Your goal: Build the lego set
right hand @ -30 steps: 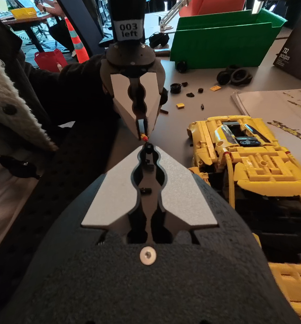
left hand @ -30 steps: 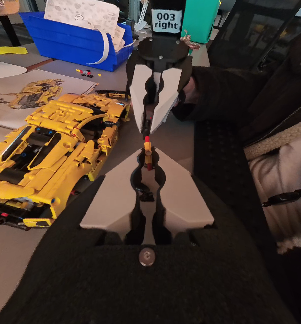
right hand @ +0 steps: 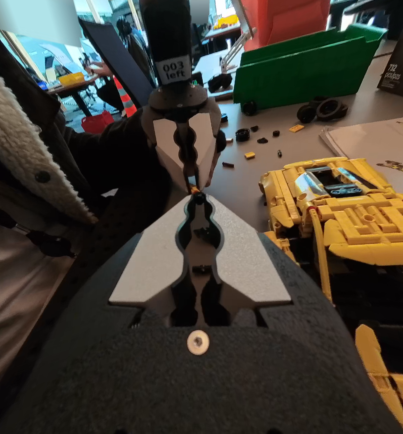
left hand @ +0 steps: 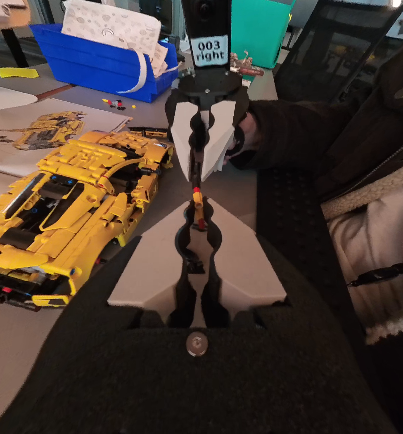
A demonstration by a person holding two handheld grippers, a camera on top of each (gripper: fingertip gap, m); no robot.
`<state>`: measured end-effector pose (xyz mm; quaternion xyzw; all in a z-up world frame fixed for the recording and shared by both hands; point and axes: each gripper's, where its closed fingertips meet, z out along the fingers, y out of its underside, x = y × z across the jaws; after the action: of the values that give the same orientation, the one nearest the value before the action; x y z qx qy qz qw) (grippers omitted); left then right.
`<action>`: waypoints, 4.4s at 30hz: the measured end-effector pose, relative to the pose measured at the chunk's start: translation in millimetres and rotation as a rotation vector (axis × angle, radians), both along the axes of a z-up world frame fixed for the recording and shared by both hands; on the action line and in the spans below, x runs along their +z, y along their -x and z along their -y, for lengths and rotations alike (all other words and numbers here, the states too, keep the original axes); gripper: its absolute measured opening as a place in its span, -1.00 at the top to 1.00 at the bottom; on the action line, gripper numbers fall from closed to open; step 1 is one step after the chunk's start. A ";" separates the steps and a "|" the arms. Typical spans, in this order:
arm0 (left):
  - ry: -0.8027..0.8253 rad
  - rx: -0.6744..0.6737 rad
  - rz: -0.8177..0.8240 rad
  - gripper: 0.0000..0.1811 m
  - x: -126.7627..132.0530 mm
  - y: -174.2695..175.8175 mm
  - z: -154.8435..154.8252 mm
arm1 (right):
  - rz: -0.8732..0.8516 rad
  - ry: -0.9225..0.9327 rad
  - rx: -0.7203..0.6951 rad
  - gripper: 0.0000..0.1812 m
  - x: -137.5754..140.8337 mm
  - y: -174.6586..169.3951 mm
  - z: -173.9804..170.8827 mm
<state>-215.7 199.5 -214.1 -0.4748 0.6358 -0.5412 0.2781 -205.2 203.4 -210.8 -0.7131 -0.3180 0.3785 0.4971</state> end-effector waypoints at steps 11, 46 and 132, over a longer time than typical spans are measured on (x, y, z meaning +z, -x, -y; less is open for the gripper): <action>0.109 0.017 0.091 0.93 20.7 0.1 -3.7 | -0.188 0.014 0.001 0.92 21.0 0.8 -4.3; 0.122 0.025 -0.036 0.93 -2.8 -5.0 -5.0 | 0.012 0.040 -0.019 0.91 -1.3 -2.6 -7.6; 0.304 0.050 0.045 0.93 17.5 -19.9 9.3 | -0.086 0.139 -0.079 0.89 15.8 -5.5 -0.3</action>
<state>-195.8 190.3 -196.7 -0.5148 0.5283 -0.6346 0.2304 -199.6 203.7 -195.0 -0.7410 -0.2410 0.4100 0.4741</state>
